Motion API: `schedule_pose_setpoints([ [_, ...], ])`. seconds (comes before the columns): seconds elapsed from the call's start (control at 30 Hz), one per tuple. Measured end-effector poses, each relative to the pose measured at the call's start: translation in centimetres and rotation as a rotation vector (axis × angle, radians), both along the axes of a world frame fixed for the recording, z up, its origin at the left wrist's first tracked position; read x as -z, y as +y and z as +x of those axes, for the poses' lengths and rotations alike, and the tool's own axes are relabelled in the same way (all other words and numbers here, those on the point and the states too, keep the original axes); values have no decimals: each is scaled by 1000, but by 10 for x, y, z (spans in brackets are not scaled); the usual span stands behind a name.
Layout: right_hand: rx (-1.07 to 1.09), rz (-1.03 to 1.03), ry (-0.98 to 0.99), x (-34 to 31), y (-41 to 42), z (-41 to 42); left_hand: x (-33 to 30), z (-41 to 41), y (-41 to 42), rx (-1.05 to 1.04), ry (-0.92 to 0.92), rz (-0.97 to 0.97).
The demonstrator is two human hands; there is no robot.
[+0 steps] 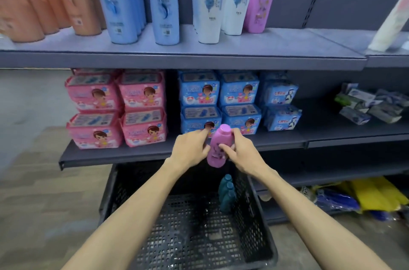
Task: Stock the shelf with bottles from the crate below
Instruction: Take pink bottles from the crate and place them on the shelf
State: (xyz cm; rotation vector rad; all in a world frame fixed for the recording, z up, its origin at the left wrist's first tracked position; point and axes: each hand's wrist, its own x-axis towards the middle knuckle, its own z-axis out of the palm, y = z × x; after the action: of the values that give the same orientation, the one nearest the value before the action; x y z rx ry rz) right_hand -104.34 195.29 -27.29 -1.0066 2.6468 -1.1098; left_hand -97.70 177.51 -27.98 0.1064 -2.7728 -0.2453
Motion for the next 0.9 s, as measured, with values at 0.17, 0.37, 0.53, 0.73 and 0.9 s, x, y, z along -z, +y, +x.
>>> schedule_pose_setpoints([
  [0.17, -31, -51, 66, -39, -4, -6, -41, -10, 0, 26, 41, -5],
  [0.37, -32, -133, 171, -99, 2, -16, -98, -21, -1, 67, 129, -152],
  [0.53, -30, -206, 196, -137, 10, -16, -133, -25, 2, 68, 124, -182],
  [0.73, -34, -192, 285, -159, 14, -11, -162, -16, 21, 45, 167, -213],
  [0.9, -45, -189, 350, -184, 15, -14, -188, -15, 27, 22, 177, -270],
])
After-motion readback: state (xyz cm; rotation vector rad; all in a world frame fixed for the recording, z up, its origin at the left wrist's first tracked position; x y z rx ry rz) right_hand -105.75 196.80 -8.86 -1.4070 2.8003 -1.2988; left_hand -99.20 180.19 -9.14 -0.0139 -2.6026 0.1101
